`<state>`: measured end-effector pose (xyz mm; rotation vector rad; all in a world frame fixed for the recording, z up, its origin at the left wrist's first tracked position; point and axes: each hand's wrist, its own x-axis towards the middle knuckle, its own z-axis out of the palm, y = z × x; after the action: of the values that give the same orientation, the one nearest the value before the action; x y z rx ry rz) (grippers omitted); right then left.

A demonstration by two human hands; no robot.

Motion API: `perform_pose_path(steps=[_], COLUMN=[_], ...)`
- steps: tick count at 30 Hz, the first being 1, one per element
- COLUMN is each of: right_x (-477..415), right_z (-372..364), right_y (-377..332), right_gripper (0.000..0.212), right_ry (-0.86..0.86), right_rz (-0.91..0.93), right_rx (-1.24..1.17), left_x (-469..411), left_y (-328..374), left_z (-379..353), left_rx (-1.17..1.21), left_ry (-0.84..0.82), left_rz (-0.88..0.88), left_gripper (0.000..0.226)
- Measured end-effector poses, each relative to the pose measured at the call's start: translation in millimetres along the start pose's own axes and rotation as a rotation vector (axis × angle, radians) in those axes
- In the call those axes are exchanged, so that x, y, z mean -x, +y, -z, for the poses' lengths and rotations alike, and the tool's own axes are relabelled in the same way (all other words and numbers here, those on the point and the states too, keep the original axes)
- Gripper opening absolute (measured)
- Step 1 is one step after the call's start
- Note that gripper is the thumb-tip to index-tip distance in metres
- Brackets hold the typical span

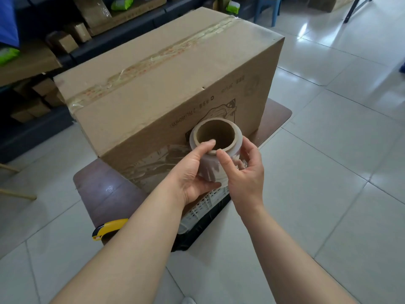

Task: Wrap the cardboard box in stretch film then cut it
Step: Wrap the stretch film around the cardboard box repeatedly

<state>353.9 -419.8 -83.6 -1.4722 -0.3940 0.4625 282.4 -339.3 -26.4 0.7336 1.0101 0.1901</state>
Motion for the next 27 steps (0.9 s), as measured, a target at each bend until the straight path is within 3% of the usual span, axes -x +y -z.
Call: perform_pose_path(steps=[4, 7, 10, 13, 22, 24, 27], right_x=[-5, -19, -36, -45, -62, -63, -63], right_z=[11, 23, 29, 32, 18, 18, 20], right_y=[-5, 3, 18, 25, 40, 45, 53], right_gripper=[0.030, 0.034, 0.045, 0.047, 0.050, 0.046, 0.040], right_ry=[0.015, 0.072, 0.086, -0.017, -0.177, -0.163, -0.105], right_rz=[-0.063, -0.274, -0.637, -0.858, -1.031, -1.051, -1.056], right_rx=[-0.121, -0.263, -0.271, -0.502, -0.701, -0.735, -0.781], left_x=[-1, -3, -1, 3, 9, 17, 34], left_y=[5, 7, 13, 21, 24, 29, 48], left_z=[-7, -8, -12, -17, -22, -24, -30], left_rx=[0.039, 0.080, 0.061, 0.020, -0.055, -0.189, -0.589], left_ry=[0.078, 0.131, 0.147, 0.141, 0.176, 0.173, 0.210], left_rz=[-0.021, -0.004, -0.013, -0.003, 0.018, 0.061, 0.181], left_gripper=[0.040, 0.050, 0.033, 0.023, 0.033, 0.039, 0.061])
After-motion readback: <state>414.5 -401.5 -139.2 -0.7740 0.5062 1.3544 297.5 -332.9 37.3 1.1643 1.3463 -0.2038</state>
